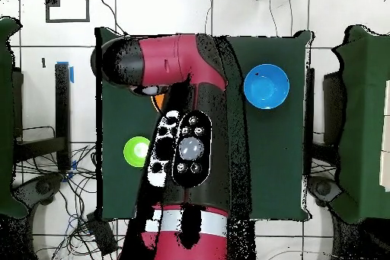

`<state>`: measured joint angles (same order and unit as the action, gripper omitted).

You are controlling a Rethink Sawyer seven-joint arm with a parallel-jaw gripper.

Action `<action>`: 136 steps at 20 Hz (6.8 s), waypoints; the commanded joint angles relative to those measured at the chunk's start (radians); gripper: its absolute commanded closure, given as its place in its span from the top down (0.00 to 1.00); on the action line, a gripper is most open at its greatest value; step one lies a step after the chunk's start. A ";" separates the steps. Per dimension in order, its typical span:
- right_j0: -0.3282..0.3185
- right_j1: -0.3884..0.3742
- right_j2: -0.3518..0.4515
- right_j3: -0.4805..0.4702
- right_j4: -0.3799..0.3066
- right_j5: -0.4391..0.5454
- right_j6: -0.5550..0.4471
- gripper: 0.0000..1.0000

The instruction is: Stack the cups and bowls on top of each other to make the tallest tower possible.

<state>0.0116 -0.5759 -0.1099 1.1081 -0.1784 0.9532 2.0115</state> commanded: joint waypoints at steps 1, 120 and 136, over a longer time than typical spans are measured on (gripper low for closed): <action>0.026 0.015 0.067 0.104 -0.001 -0.039 0.061 0.00; 0.063 0.016 0.004 0.162 0.001 -0.191 0.033 1.00; -0.019 -0.053 0.084 0.046 0.065 0.034 -0.120 1.00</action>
<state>0.0281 -0.6328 -0.1498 1.1792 -0.1175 0.8815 2.0115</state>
